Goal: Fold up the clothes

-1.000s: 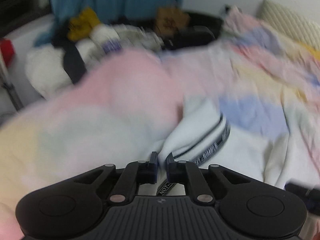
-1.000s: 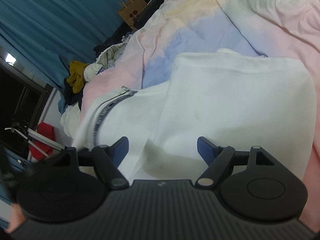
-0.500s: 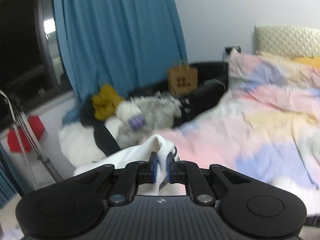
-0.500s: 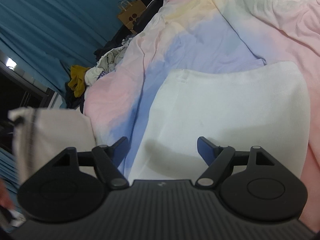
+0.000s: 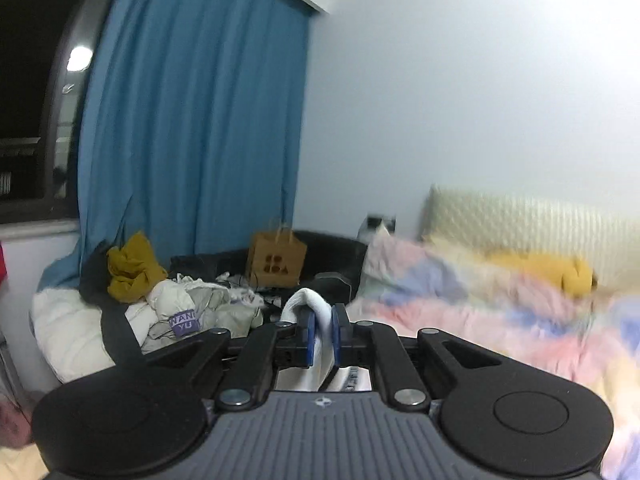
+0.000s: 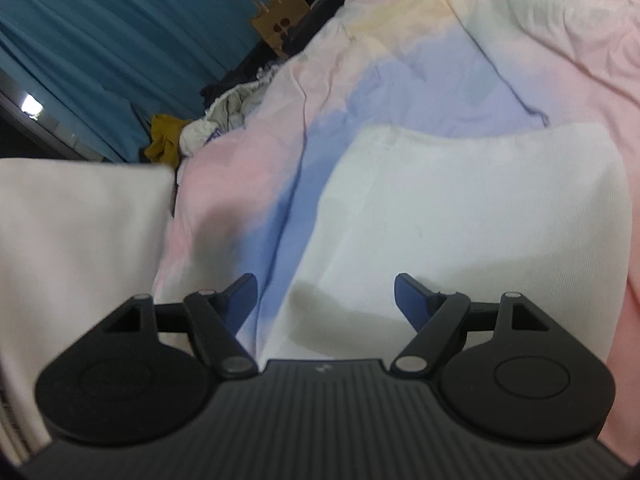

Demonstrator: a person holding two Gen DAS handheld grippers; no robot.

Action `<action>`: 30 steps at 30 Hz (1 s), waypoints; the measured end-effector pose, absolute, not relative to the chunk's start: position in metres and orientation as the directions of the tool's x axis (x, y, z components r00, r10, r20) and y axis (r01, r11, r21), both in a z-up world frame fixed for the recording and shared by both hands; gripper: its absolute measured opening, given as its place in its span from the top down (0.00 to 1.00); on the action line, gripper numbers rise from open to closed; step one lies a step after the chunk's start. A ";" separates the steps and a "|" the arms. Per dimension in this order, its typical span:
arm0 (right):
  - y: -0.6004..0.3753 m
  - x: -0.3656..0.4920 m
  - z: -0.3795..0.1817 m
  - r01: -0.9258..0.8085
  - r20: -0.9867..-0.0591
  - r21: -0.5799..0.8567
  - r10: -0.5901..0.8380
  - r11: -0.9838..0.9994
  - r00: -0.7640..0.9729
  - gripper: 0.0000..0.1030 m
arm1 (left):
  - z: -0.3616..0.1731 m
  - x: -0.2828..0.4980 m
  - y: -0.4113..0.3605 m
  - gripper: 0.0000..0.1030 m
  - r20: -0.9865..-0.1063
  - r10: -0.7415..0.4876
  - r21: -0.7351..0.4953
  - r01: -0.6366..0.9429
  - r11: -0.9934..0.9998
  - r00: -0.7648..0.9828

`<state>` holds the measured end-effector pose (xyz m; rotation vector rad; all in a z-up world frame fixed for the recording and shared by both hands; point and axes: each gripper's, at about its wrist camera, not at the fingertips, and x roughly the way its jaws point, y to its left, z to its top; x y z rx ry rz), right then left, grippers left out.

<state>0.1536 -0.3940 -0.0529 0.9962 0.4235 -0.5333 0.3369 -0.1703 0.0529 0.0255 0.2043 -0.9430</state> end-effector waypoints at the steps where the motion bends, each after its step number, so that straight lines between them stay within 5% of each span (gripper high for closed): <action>1: -0.395 0.153 -0.052 0.601 -0.561 0.673 -0.233 0.431 0.795 0.24 | 0.041 0.348 -0.170 0.91 -0.210 -0.781 -0.071 0.788 0.612 0.588; 8: -0.406 0.154 -0.071 0.616 -0.589 0.699 -0.197 0.362 0.784 0.24 | -0.115 0.413 -0.212 0.88 -0.579 -0.531 0.021 0.663 0.748 0.618; 10: -0.408 0.155 -0.075 0.614 -0.590 0.706 -0.188 0.352 0.785 0.24 | -0.142 0.412 -0.215 0.83 -0.624 -0.516 0.021 0.673 0.739 0.586; 13: -0.415 0.157 -0.081 0.531 -0.520 0.789 -0.123 0.308 0.845 0.24 | -0.144 0.400 -0.203 0.56 -0.604 -0.557 -0.025 0.685 0.728 0.570; 20: -0.427 0.179 -0.109 0.271 -0.273 0.962 0.163 0.039 0.948 0.24 | -0.091 0.333 -0.127 0.45 -0.551 -0.584 -0.109 0.642 0.759 0.596; 30: -0.447 0.228 -0.127 0.235 -0.213 0.970 0.266 -0.054 0.940 0.24 | -0.110 0.198 0.011 0.43 -0.587 -0.476 -0.230 0.428 0.874 0.655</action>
